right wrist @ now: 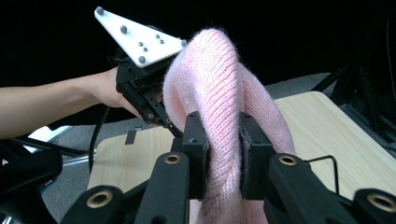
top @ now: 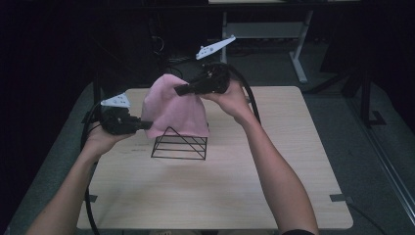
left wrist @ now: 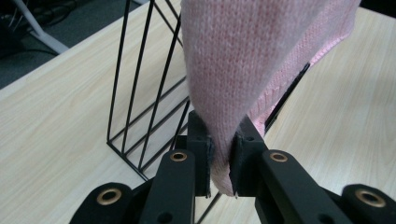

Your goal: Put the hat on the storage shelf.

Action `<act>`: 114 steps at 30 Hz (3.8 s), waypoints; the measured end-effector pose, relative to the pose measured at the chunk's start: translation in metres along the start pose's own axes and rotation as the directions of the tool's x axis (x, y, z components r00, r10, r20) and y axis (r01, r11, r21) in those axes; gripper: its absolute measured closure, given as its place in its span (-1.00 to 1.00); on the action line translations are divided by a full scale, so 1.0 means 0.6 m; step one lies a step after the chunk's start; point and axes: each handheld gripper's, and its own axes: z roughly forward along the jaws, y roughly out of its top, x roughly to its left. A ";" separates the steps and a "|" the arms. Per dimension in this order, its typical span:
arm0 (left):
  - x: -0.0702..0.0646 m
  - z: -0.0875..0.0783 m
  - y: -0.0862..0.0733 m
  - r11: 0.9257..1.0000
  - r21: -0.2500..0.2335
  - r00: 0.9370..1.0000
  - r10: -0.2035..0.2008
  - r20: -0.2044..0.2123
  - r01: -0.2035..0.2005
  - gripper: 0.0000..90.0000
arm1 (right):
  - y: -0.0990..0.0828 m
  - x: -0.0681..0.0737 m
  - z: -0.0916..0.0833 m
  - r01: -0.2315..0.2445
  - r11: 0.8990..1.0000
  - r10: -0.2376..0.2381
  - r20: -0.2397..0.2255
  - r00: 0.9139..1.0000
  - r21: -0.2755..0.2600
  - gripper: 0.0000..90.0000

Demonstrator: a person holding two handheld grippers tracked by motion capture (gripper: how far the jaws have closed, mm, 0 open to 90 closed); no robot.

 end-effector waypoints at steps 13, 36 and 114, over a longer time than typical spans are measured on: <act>0.008 0.020 -0.026 0.998 0.065 1.000 -0.013 -0.013 0.014 0.79 | -0.033 -0.003 0.025 -0.020 0.999 0.021 -0.024 0.999 0.041 0.67; 0.011 0.054 -0.058 0.988 0.154 0.999 -0.005 -0.033 0.010 0.80 | -0.086 -0.005 0.058 -0.058 0.991 0.066 -0.062 0.996 0.117 0.61; 0.008 0.054 -0.112 0.974 0.225 0.999 -0.020 -0.048 0.030 0.32 | -0.171 -0.014 -0.012 -0.151 0.982 0.146 0.049 0.988 0.112 0.05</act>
